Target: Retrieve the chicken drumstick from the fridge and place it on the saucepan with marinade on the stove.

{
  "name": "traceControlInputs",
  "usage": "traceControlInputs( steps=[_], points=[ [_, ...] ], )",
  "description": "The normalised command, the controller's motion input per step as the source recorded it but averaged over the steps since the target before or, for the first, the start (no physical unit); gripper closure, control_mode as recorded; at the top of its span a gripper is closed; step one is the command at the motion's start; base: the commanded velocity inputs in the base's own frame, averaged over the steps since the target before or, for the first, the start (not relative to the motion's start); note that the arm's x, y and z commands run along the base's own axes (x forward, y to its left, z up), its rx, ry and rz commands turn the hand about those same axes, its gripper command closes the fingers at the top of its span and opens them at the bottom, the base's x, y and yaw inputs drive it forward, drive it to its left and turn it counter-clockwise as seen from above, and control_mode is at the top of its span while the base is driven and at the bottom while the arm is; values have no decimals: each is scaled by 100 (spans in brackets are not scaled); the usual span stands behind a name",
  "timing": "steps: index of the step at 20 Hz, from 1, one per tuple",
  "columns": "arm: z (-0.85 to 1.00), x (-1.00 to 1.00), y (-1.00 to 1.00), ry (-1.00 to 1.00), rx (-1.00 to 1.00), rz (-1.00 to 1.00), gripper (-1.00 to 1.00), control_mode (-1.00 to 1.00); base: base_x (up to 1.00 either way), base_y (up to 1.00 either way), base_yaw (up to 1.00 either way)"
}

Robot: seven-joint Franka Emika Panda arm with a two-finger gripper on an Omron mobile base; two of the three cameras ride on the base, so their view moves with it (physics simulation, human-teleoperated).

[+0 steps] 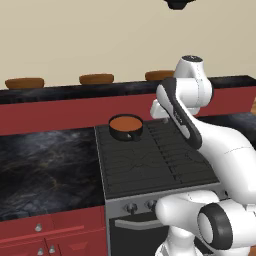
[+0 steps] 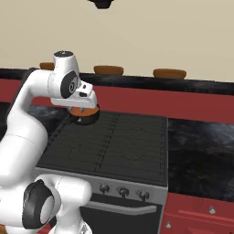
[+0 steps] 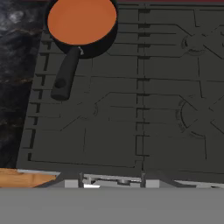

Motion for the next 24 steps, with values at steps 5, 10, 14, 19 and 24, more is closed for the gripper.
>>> traceControlInputs(
  steps=[5, 10, 14, 19, 24],
  points=[
    [0, -3, 0, 0, -1, 0, -100, -100, 0, 0, 0],
    [0, 0, 0, 0, 0, 0, -100, -100, 0, 0, 0],
    [0, -19, 0, -1, 0, 1, -100, -100, 0, 0, 0],
    [0, 0, 0, 0, 0, 0, -100, 100, -94, 1, 9],
    [0, 0, 0, 0, 0, 0, -100, 100, -70, 1, 55]
  ],
)
